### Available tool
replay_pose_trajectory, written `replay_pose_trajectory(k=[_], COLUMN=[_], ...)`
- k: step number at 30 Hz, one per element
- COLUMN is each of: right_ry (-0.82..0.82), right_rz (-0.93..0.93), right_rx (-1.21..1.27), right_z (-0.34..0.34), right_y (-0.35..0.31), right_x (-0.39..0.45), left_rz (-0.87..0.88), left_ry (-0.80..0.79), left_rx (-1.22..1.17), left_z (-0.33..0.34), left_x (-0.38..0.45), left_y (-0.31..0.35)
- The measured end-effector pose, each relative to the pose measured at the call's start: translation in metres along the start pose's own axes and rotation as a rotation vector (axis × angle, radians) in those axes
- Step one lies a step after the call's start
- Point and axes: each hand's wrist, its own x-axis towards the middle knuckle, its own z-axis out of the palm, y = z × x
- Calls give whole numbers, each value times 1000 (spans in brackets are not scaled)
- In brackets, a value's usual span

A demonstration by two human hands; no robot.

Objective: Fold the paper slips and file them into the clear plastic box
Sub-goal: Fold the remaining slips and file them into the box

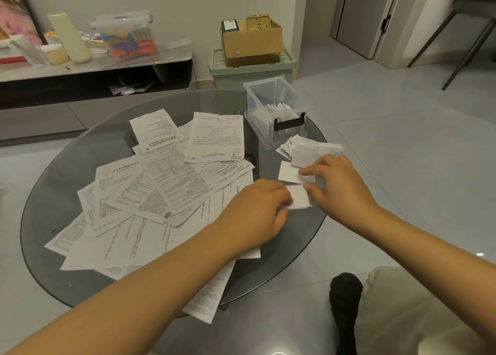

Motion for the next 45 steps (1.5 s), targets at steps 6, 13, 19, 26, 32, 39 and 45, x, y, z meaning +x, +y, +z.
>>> replay_pose_trajectory(k=[6,13,19,26,32,39,45], right_ry=[-104,-173,-152,-148,-23,118,120], right_rz=[-29,-162,-236,-297,-299,86,101], right_rx=[-127,-244,-325,-308,-235,14,164], right_z=[0,-11,-8,-9,-9,-14,-11], right_y=[10,13,11,14,10,14,16], right_x=[11,19,18,12,3,21,26], left_rz=[-22,57,133,120,121,149,184], left_ry=[-71,-156,-128,-178,-191,-159,-143], left_rx=[28,206,258,164,160,167,174], left_z=[-5,-15,-14,-21,-22,-22,-19], left_x=[9,17,17,11,6,7,6], left_y=[-6,-4,-3,-11,-12,-13,-17])
